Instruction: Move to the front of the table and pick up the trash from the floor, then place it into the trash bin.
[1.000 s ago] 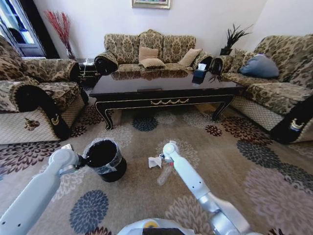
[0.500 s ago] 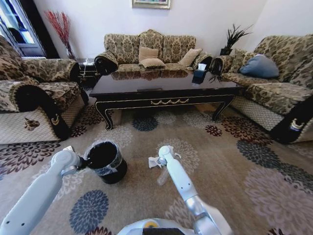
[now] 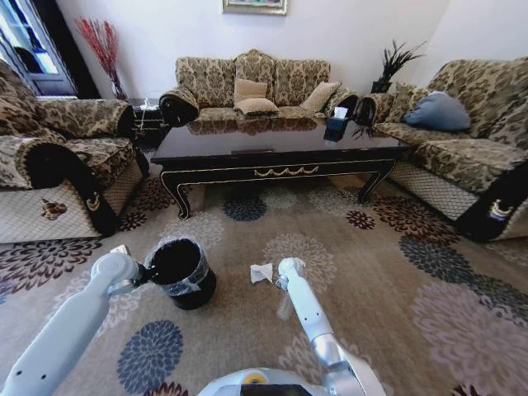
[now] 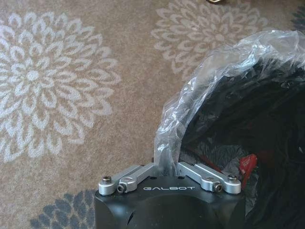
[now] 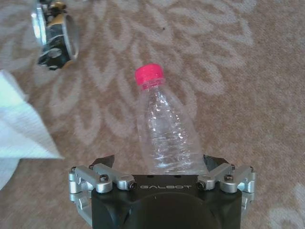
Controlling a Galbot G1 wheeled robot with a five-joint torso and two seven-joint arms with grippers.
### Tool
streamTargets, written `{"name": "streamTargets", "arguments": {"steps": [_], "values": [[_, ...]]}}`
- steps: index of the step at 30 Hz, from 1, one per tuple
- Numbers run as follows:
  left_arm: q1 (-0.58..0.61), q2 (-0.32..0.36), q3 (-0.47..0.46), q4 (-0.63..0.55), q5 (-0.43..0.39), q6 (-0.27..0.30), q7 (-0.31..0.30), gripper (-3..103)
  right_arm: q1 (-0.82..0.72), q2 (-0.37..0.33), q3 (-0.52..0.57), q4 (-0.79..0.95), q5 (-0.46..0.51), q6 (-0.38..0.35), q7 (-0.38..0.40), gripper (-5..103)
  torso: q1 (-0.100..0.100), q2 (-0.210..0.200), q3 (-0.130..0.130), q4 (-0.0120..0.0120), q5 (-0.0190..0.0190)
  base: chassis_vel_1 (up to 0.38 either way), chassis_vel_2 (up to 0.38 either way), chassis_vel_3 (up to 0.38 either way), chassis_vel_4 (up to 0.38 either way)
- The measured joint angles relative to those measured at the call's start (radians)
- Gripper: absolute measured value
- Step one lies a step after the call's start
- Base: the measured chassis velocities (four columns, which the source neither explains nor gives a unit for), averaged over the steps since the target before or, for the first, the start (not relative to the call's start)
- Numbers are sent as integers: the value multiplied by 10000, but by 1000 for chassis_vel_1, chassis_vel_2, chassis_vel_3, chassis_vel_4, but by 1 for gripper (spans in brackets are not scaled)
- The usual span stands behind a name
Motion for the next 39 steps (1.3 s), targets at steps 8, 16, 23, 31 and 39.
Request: {"name": "streamTargets", "arguments": {"steps": [8, 16, 23, 31, 39], "values": [[22, 103, 1, -117, -23, 0, -39, 0, -124, -12, 243, -258, -219, -63, -298, 102, 0, 0, 0, 0, 0, 0, 0, 0, 0], [30, 5, -4, -263, -33, 0, -89, 0, -427, -19, -165, 199, 201, -127, -111, 78, 0, 0, -2, -1, -2, 0, 0, 0, 0], [110, -67, -5, -332, 26, 0, -100, 0, -660, -25, -432, 600, 555, -147, 21, 51, 0, 0, -2, 0, -2, 0, 0, 0, 0], [154, -93, -8, -369, 48, 0, -102, 0, -1040, -162, -707, 1254, 969, -153, 229, 33, 0, 1, 1, 1, 4, 0, 0, 0, 0], [96, -202, 235, -492, 100, 0, -106, 0, -1081, -1029, -1347, 2829, 2209, -154, 974, 26, 1, 1, 1, 1, 3, 0, 0, 0, 0]]}}
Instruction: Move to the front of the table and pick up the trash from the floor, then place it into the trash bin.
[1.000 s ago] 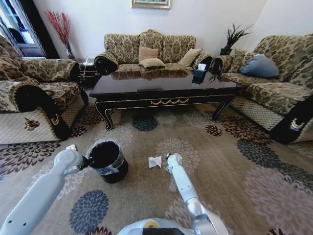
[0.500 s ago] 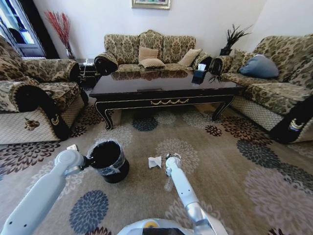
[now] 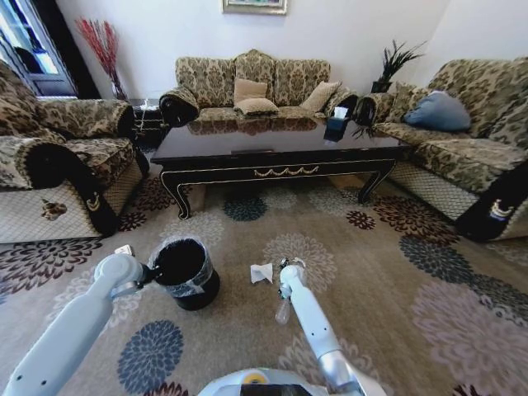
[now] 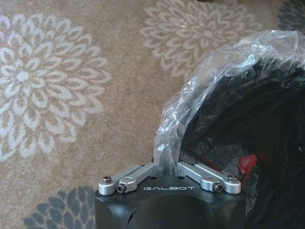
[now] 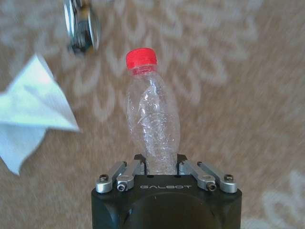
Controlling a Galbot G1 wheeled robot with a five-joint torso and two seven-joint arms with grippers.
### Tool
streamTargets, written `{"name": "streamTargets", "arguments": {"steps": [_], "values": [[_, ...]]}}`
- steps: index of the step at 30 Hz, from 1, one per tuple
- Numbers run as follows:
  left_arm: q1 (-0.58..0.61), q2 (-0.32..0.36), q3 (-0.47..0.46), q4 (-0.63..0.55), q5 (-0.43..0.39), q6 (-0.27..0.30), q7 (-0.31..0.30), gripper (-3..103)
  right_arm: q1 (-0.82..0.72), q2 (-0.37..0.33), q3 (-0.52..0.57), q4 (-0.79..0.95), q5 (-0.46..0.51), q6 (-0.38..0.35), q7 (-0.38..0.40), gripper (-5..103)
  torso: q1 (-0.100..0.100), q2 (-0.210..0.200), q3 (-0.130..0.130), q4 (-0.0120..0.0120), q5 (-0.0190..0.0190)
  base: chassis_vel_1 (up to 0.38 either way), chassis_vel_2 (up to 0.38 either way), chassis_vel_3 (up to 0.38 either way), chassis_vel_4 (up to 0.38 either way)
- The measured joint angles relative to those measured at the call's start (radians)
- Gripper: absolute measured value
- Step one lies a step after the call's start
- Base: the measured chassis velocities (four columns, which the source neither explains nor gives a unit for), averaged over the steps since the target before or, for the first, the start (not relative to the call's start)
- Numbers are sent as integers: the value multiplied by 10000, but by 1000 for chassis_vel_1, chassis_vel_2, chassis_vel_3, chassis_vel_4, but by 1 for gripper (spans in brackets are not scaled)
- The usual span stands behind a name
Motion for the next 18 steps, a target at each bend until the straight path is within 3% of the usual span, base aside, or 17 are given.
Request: {"name": "streamTargets", "arguments": {"steps": [7, 10, 18], "values": [[-161, -112, 679, -186, 50, 0, -1, 0, -223, -1011, -550, 1547, 662, 246, 144, 26, 0, 0, 0, -1, 0, 0, 0, 0, 0], [-396, -116, 1174, -210, 148, 0, -7, 0, -379, -1396, -706, 2377, 729, 430, -103, 26, 0, 0, -1, 0, 0, 0, 0, 0, 0], [-1537, -496, 3548, -211, 442, 1, -37, 0, -1219, -2723, -644, 5495, 451, 1088, -1400, 26, 0, 0, -2, 0, -1, 0, 0, 0, 0]]}}
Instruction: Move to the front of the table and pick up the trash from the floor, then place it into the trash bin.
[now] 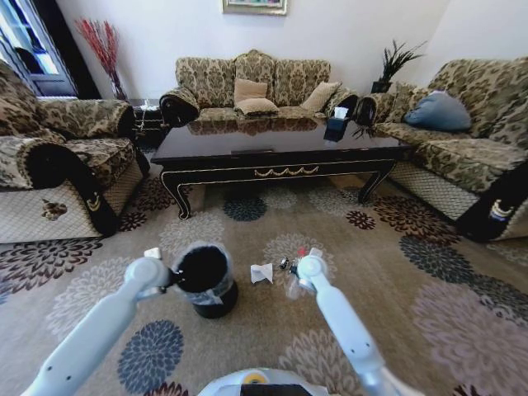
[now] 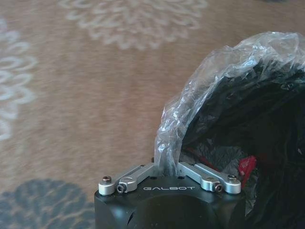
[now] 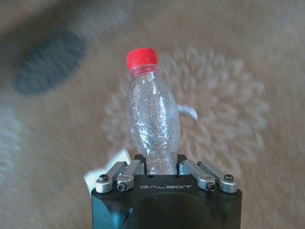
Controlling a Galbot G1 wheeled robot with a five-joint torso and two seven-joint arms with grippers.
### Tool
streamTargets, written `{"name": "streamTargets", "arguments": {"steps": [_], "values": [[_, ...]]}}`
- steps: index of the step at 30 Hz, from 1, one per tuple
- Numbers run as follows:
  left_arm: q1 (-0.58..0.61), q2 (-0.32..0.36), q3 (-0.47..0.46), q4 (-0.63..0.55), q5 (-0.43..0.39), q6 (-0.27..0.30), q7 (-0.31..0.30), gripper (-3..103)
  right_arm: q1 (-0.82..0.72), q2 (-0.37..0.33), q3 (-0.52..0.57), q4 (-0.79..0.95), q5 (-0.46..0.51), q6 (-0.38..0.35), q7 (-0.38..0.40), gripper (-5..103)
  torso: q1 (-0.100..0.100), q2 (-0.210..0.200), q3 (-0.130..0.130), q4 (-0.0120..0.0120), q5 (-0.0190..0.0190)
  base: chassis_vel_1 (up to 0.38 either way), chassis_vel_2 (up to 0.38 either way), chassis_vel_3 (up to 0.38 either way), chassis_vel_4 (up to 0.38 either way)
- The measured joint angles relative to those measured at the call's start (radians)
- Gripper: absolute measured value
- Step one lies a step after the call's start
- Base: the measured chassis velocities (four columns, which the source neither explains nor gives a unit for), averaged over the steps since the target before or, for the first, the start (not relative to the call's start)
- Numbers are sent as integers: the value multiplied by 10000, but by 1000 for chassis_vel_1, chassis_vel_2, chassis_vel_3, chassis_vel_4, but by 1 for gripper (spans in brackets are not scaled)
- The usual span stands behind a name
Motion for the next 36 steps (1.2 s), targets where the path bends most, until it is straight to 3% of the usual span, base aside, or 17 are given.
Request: {"name": "streamTargets", "arguments": {"steps": [4, 7, 8, 13, 25, 36], "values": [[-757, -287, 817, 71, -3, 0, -2, 0, -430, -783, 296, 954, -170, 237, -653, 26, 0, 0, 0, -2, 0, 0, 0, 0, 0], [-1607, -535, 1754, 71, -40, -1, 5, 0, -1176, -1734, 1015, 2045, -778, 670, -1928, 26, 0, 0, 0, -5, 2, 0, 0, 0, 0], [-1607, -535, 1754, 71, -40, -1, 5, 0, -1176, -1734, 1015, 2045, -778, 670, -1928, 26, 0, 0, 0, -5, 2, 0, 0, 0, 0], [-2770, -1043, 3322, 308, -49, -2, -66, 0, -2214, -2468, 2172, 3481, -1404, 1517, -3704, 26, 0, 0, 0, 0, 5, 0, 0, 0, 0], [-4477, -2590, 5260, 1079, -102, -1, 36, 0, -3873, -2896, 3069, 5023, -2917, 2433, -6049, 26, 0, 0, 1, -2, 0, 0, 0, 0, 0], [-4913, -2931, 5646, 901, -247, -2, 109, 0, -4578, -2773, 2949, 5332, -3556, 3096, -7307, 26, 0, 0, 1, 0, -2, 0, 0, 0, 0]]}}
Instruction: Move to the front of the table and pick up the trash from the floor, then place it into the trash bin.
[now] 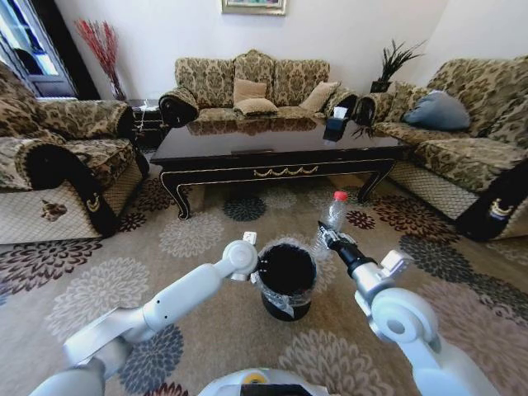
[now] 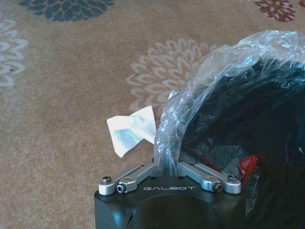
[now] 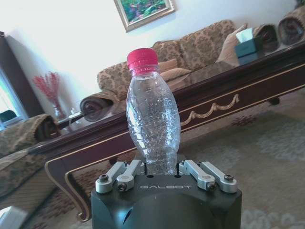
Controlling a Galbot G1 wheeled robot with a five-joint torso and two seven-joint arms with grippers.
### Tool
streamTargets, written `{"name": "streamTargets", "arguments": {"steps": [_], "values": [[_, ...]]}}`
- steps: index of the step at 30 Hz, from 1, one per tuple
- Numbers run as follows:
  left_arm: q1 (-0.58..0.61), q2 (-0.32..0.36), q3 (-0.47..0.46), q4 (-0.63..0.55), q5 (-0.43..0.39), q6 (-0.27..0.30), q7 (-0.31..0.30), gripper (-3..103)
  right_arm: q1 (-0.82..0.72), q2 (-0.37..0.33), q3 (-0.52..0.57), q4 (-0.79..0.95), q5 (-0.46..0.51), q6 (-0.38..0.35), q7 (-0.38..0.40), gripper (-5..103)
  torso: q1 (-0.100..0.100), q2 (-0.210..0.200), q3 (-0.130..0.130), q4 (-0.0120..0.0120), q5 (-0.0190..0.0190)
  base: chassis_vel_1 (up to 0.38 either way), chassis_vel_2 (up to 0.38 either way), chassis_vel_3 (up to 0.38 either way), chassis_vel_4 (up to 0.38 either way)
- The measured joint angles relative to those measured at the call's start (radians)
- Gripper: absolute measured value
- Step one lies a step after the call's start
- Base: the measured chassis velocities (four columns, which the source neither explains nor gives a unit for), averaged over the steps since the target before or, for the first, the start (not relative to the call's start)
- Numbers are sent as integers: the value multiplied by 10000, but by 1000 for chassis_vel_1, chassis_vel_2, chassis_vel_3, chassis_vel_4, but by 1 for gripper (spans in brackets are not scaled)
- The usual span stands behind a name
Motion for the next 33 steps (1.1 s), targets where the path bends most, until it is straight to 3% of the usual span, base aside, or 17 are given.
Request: {"name": "streamTargets", "arguments": {"steps": [13, 15, 19, 21, 25, 28, 33], "values": [[-121, -217, 87, 81, -88, 0, 37, 0, -431, 349, -392, 126, -444, -34, -320, 24, 0, 0, 0, -1, -1, 0, 0, 0, 0], [-82, -199, 88, 81, -75, 0, 38, 0, -453, 357, -399, 131, -464, -41, -331, 29, 0, 0, 0, -1, -2, 0, 0, 0, 0], [-62, -77, 20, 85, -57, 1, 57, 0, -534, 453, -455, 172, -451, -64, -339, 51, 0, 0, 0, 0, -2, 0, 0, 0, 0], [-69, -52, -11, 95, -57, 1, 67, 0, -552, 485, -474, 179, -429, -77, -334, 51, 0, 0, 0, 0, -2, 0, 0, 0, 0], [-64, 121, -117, 111, -63, 0, 82, 0, -683, 643, -606, 184, -572, -110, -383, 72, 0, 0, 0, 0, -1, 0, 0, 0, 0], [24, 150, -179, 103, -61, 0, 90, 0, -684, 677, -671, 182, -609, -129, -397, 78, 0, -1, 0, 0, -2, 0, 0, 0, 0], [166, 191, -195, 49, -14, 1, 93, 0, -609, 679, -729, 172, -605, -147, -394, 97, -1, 0, 0, 1, -1, 0, 0, 0, 0]]}}
